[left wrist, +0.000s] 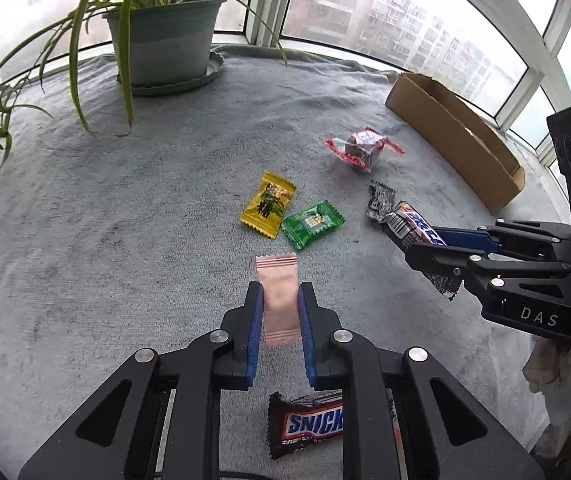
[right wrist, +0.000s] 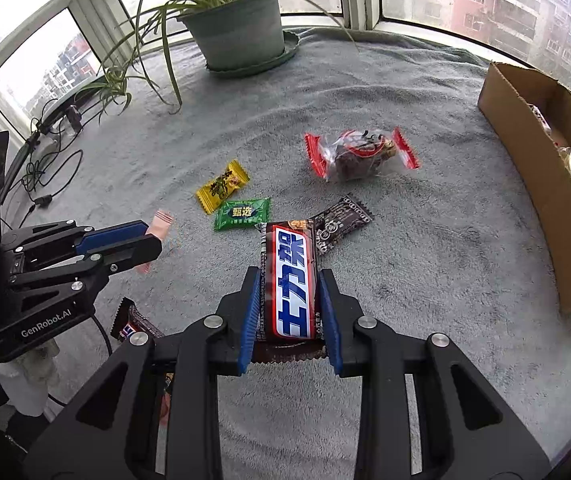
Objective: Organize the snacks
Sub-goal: 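Grasp the pink wrapped candy with the left tool while the right tool grasps the blue chocolate bar, then carry both candies into the cardboard box and open both tools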
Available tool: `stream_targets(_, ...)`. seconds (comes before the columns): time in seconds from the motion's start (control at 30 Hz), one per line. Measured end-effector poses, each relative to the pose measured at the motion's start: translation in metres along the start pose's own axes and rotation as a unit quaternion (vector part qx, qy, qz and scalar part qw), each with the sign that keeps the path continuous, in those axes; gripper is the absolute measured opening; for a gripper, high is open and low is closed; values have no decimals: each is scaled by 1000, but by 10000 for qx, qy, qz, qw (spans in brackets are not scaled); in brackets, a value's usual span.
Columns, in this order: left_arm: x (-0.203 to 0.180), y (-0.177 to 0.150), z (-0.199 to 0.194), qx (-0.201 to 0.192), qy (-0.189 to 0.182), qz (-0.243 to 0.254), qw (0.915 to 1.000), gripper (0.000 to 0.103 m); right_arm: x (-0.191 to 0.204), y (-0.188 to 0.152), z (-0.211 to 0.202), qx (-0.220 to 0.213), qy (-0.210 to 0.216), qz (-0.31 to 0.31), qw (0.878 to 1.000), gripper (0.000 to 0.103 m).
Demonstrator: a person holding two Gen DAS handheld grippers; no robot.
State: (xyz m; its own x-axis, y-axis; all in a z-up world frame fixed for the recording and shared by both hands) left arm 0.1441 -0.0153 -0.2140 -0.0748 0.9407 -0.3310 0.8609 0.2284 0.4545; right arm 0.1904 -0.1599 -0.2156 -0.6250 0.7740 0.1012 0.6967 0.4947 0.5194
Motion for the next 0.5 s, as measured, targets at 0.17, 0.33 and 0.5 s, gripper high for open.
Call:
stream_targets(0.17, -15, 18, -16, -169, -220, 28, 9996, 16, -13, 3, -24, -236, -115, 79, 9996, 30)
stream_targets(0.33, -37, 32, -27, -247, -503, 98, 9984, 16, -35, 3, -53, -516, -287, 265, 9979, 30)
stream_targets(0.5, -63, 43, -28, -232, -757, 190, 9967, 16, -67, -1, -82, -739, -535, 491, 9946, 30)
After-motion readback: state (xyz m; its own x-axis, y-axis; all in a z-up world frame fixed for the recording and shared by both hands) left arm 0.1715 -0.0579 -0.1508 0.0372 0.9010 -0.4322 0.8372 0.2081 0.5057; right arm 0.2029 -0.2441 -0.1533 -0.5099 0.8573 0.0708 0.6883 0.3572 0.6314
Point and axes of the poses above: each gripper's, at about its wrist camera, not at the fingertips, and z roughly the way its jaws point, x to its left, y to its top, the point moved 5 cm from there along z, roughly the way its jaws point, and after that the axes turned 14 degrees about -z, right-handed, at the moved point
